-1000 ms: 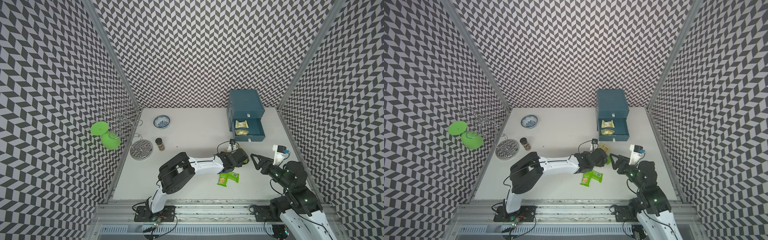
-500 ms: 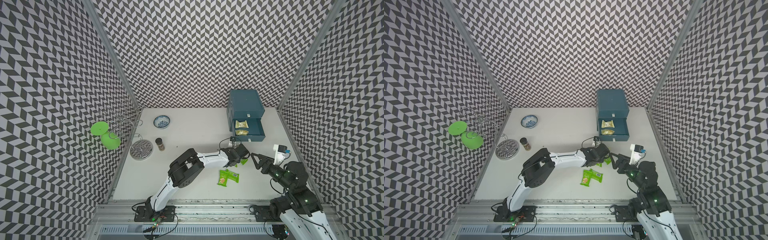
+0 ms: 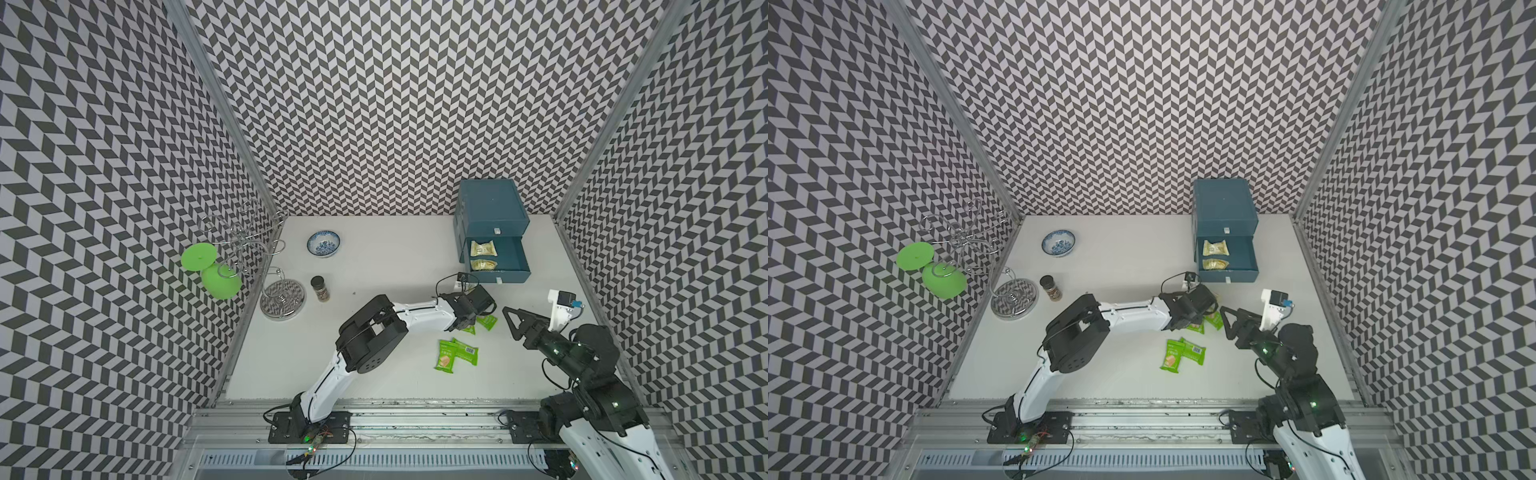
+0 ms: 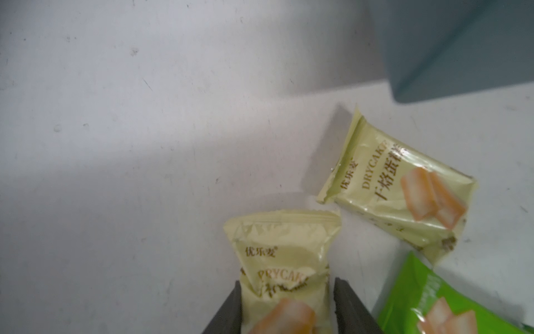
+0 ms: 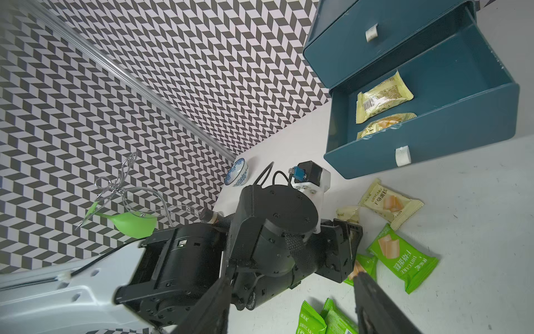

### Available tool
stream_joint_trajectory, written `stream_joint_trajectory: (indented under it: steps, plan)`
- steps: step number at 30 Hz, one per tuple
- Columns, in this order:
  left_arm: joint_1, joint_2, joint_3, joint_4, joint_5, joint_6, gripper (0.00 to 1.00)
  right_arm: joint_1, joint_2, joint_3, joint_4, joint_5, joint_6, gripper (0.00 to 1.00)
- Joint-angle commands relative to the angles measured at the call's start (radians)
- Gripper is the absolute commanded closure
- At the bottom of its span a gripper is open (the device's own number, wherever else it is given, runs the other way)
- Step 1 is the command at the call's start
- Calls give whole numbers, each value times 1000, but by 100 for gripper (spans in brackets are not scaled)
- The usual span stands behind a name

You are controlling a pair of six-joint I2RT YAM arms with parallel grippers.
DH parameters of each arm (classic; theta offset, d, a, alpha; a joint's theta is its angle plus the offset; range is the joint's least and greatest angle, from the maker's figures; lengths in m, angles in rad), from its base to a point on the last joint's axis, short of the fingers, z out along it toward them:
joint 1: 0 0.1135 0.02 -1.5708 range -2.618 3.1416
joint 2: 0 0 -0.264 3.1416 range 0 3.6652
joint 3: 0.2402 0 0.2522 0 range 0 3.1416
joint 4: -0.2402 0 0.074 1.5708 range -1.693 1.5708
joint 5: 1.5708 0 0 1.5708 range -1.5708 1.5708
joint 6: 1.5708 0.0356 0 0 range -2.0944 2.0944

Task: Place the cookies into the drawer by color
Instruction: Pick up the cookie at the center of the board.

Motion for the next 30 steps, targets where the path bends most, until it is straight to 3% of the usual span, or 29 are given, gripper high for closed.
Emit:
stream_joint_trajectory:
  steps: [1,15,23,30]
  plan:
    - [4,15,-11,-48,54,6,52,4,-16,24,7,1,-9,32]
    - [-13,-202,-131,-68,29,10,56,4,-57,3,1,4,35,31]
    - [-40,-449,-235,-100,15,4,56,6,-48,23,15,13,46,32]
    - [-43,-635,-230,-70,-31,55,56,4,-68,26,6,19,64,31]
